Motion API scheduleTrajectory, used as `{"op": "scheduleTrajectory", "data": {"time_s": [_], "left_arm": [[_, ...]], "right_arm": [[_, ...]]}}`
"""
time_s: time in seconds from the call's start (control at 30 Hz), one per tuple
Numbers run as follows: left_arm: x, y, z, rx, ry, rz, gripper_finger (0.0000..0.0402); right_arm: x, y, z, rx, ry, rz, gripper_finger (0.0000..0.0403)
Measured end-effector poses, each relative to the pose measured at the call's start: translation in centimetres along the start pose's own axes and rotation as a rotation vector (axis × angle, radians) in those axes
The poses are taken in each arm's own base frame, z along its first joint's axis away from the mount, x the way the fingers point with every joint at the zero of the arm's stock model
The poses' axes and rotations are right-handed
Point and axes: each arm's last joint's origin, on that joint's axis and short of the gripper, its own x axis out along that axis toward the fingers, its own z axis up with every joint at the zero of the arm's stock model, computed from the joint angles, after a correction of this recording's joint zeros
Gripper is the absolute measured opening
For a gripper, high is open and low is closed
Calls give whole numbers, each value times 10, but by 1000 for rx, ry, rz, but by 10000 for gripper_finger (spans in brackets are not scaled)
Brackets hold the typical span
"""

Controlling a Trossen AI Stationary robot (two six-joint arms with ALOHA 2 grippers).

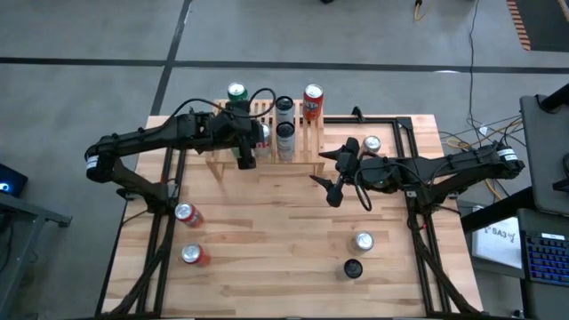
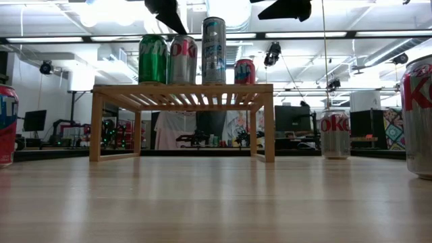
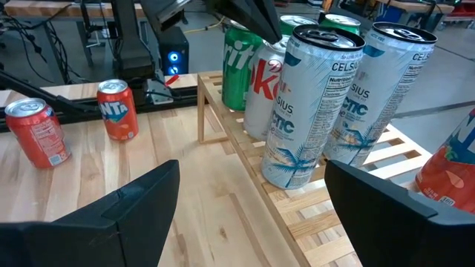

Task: Place canned beverage on shelf
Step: Adjust the white soda can

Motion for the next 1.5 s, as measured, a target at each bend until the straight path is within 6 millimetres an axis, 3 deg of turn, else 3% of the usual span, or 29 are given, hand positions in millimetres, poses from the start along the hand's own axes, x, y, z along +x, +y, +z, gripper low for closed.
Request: {"op": "scheduleTrajectory", "data": {"time_s": [0.3,0.67,1.5], "left_arm": [[-7,3,0,-12,-26,11,0],[3,2,2,-49,-17,20,0],[-2,-1,-2,-49,-8,-51,0]], "right_arm": [[0,0,0,0,0,0,325],[0,0,0,0,0,0,325],[0,0,0,-1,0,0,325]]}}
